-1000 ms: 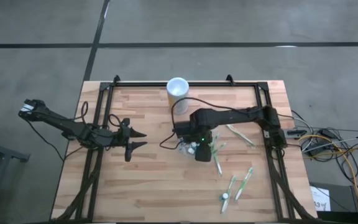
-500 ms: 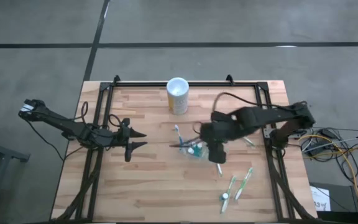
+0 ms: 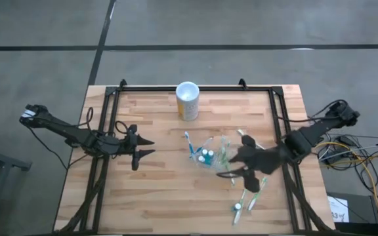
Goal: Pick & Place toothbrushing station
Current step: Put the blue mouthwash into the middle section of the transparent organizer
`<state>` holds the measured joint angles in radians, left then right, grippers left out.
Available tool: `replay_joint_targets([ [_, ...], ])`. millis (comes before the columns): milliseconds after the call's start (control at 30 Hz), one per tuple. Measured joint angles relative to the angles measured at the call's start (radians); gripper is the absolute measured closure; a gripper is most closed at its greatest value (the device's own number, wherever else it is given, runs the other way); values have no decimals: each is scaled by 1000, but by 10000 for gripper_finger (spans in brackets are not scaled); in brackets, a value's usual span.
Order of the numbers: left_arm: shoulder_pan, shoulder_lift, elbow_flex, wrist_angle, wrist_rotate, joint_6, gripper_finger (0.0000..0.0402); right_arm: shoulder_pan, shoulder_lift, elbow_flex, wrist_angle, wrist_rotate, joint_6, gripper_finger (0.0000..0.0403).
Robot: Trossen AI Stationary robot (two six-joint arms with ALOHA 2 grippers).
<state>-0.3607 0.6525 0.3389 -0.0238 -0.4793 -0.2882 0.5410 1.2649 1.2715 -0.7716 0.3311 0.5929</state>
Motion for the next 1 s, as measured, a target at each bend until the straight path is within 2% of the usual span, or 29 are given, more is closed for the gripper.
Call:
replay_joint_targets([
  [133,0,0,0,0,0,0,244,104,-60,-143,89,15,90,220],
  [233,0,0,0,-1,0,0,244,210,-95,-233,164,78,103,220],
  [467,0,0,0,0,0,0,244,438,-118,-396,269,216,59,220],
  [567,0,0,0,0,0,0,244,513,-112,-472,377,293,-12,220],
  [667,0,0,0,0,0,0,244,551,-111,-546,508,325,-65,220],
  [867,0,0,0,1,0,0,244,555,-100,-680,798,323,-137,220],
  [1000,0,0,0,0,0,0,244,554,-48,-726,880,323,-156,220],
])
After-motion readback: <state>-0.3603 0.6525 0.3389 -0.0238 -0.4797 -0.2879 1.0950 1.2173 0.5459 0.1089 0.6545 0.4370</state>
